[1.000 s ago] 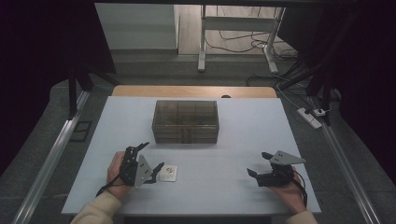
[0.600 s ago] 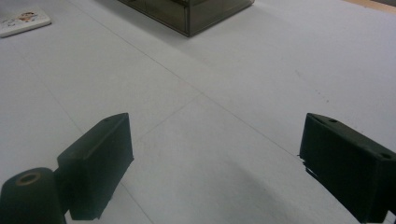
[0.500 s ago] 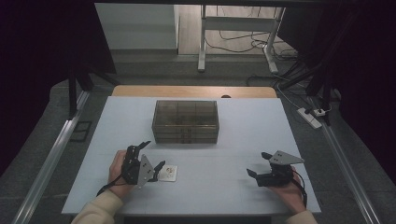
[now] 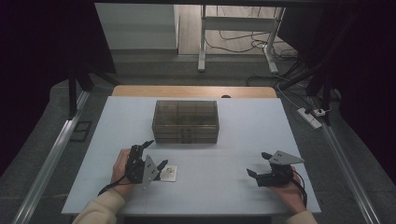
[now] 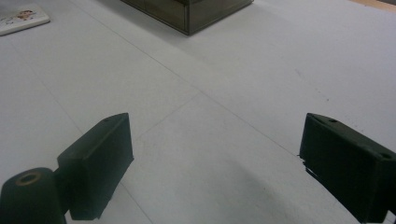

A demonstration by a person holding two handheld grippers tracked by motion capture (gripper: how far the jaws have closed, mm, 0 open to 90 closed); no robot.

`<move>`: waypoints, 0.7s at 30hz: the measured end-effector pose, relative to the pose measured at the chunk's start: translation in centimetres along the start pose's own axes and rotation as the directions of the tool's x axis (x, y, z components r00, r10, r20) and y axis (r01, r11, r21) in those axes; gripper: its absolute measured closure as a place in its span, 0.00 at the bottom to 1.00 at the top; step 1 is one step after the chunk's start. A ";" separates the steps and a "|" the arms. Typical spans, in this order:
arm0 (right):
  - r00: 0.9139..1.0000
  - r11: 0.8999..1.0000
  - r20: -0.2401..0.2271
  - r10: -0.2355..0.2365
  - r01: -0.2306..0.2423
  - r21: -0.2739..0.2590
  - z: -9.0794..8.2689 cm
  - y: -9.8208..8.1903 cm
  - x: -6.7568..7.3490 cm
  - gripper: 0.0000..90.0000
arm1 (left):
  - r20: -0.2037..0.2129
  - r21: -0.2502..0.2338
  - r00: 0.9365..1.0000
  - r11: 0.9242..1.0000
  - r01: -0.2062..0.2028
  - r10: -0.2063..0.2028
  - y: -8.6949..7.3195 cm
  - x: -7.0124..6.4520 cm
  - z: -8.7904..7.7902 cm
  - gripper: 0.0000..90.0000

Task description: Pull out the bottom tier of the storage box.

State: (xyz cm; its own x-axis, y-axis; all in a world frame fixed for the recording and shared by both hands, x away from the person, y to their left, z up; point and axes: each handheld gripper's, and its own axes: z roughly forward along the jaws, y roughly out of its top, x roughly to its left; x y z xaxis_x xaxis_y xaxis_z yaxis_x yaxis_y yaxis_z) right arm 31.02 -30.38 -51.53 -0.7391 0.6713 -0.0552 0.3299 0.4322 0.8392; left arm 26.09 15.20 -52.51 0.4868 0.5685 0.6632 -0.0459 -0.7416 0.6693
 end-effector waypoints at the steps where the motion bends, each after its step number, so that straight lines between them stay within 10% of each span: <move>1: 1.000 1.000 0.001 0.000 0.000 0.001 0.0 0.0 0.0 0.10 | 0.000 0.000 1.000 1.000 0.000 0.000 0.0 0.0 0.0 0.16; 21: 1.000 1.000 0.001 -0.007 0.007 0.007 0.0 0.0 0.0 0.11 | -0.033 -0.016 0.994 0.994 -0.106 0.106 0.5 -1.1 1.2 0.17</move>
State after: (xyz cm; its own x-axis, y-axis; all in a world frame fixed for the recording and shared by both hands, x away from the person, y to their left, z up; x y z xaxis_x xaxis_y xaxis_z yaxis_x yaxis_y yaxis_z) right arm 30.99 -30.35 -51.55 -0.7407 0.6690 -0.0614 0.3291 0.4410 0.8350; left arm 26.55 13.78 -53.30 0.4502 0.4985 0.7408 -0.1110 -0.7920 0.6003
